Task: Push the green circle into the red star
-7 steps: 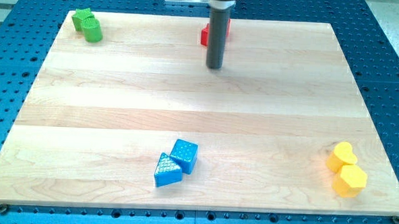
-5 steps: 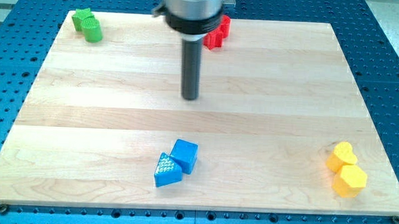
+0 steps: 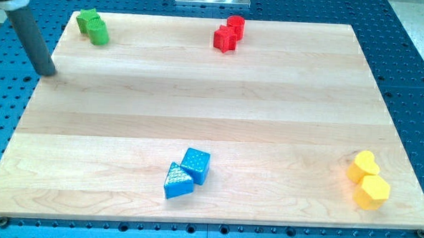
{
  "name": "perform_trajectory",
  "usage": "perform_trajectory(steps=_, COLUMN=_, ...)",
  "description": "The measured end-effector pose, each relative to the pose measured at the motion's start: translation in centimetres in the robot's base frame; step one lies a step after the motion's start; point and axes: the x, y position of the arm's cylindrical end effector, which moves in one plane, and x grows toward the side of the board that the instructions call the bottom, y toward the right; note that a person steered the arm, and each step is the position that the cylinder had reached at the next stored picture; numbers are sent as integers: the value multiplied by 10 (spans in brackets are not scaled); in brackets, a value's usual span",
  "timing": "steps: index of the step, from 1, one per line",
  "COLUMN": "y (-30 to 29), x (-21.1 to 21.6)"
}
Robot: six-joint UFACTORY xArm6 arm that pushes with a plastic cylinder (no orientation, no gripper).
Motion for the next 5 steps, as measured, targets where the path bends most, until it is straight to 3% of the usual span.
perform_trajectory(steps=3, y=36, x=-76)
perform_trajectory(steps=5, y=153, x=-76)
